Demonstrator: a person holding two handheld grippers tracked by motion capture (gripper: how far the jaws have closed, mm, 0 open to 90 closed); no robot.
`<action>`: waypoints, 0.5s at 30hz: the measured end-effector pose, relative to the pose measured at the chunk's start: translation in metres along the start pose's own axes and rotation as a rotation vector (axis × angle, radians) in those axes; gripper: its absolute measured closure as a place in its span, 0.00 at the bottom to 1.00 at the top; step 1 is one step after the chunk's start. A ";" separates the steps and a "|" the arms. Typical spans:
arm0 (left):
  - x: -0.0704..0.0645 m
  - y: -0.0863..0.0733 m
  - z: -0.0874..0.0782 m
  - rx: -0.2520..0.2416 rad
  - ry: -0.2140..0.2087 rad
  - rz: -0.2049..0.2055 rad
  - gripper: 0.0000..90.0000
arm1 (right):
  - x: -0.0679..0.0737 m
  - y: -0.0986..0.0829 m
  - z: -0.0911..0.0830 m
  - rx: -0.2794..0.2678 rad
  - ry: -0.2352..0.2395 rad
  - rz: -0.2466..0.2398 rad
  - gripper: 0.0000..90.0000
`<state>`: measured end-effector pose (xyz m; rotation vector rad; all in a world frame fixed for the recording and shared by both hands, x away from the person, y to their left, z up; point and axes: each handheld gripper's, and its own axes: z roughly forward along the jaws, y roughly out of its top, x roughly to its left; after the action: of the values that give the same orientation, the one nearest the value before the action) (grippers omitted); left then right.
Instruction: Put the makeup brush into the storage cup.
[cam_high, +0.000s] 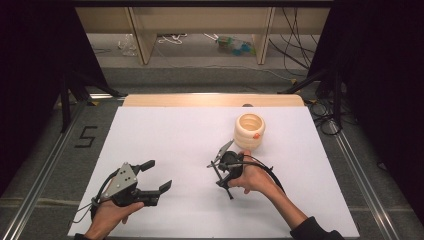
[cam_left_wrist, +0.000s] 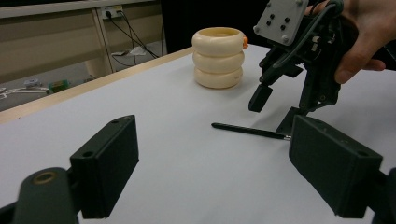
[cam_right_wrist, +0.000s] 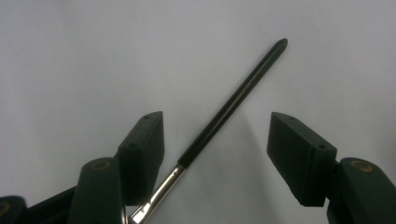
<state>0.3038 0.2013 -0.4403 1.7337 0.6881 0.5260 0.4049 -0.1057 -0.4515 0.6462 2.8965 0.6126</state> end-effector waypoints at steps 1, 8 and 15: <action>0.000 0.000 0.000 0.000 0.000 0.001 0.18 | 0.000 0.000 0.000 0.002 0.006 -0.002 0.43; 0.000 0.000 0.000 -0.001 0.000 0.001 0.18 | -0.002 0.001 0.002 0.021 0.018 -0.002 0.47; 0.000 0.000 0.001 -0.008 -0.005 -0.001 0.18 | -0.002 0.003 0.006 0.041 0.026 0.001 0.52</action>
<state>0.3041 0.2009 -0.4406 1.7264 0.6820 0.5234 0.4091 -0.1020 -0.4555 0.6490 2.9403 0.5672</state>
